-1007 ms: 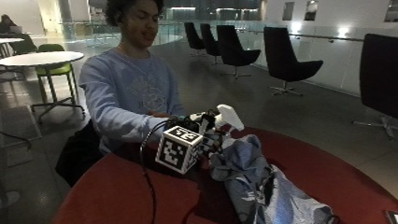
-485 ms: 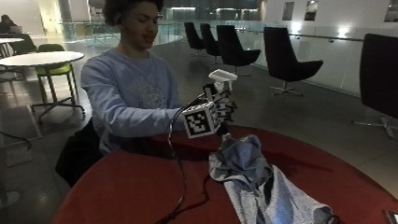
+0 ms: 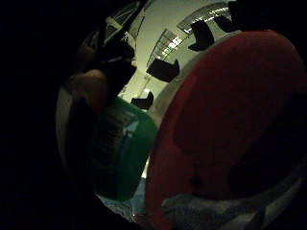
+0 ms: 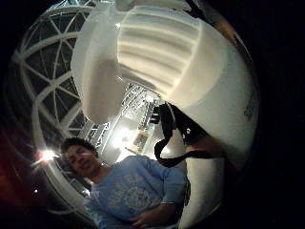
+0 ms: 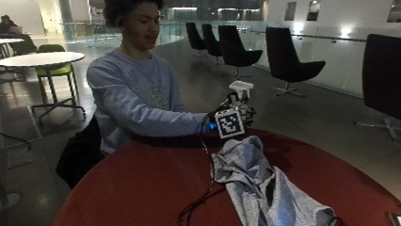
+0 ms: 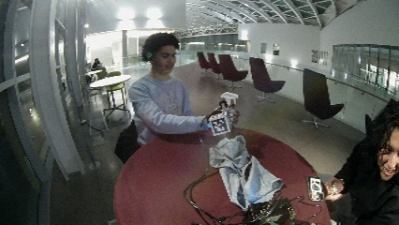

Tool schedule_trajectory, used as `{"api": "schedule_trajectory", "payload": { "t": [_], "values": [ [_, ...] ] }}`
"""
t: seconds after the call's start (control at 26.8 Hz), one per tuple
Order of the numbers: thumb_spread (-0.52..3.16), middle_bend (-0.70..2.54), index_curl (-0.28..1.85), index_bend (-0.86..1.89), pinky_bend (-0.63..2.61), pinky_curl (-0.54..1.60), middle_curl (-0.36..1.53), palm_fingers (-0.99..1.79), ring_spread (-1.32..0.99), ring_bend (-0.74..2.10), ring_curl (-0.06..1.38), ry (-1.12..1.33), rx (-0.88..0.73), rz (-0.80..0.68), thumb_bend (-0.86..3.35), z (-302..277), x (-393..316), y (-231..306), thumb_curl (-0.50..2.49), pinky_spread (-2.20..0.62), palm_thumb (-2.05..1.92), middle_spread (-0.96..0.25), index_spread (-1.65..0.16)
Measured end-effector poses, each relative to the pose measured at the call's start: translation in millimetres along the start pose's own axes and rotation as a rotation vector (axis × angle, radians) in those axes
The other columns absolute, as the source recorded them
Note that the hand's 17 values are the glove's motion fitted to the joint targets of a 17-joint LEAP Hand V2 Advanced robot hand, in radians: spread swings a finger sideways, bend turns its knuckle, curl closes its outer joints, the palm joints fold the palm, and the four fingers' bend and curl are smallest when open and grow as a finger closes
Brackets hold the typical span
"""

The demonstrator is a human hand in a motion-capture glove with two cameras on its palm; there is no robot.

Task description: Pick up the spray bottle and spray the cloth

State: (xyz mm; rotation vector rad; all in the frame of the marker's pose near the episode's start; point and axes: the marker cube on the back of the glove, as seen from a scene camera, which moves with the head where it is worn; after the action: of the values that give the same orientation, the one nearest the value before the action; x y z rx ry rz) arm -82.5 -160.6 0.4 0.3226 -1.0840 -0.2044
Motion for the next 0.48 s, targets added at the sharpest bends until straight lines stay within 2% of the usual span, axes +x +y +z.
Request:
{"api": "schedule_trajectory", "payload": {
  "t": [0.26, 0.37, 0.48],
  "values": [
    [1.11, 0.51, 0.36, 0.18, 0.06, 0.22, 0.51, 0.93, -0.04, 0.49, 0.4, 0.165, -0.019, 0.017, -0.02, 16.4, 39.8, 0.4, 0.45, 0.19, 0.71, -0.04, -0.28],
    [1.1, 0.53, 0.37, 0.18, 0.06, 0.19, 0.51, 0.92, -0.04, 0.49, 0.39, 0.144, 0.027, 0.003, -0.02, 19.9, 38.4, -4.9, 0.44, 0.2, 0.72, -0.04, -0.28],
    [1.09, 0.55, 0.38, 0.19, 0.04, 0.17, 0.51, 0.9, -0.04, 0.49, 0.39, 0.166, -0.014, 0.006, -0.02, 18.3, 38.0, 3.8, 0.44, 0.2, 0.73, -0.04, -0.29]
  ]
}}
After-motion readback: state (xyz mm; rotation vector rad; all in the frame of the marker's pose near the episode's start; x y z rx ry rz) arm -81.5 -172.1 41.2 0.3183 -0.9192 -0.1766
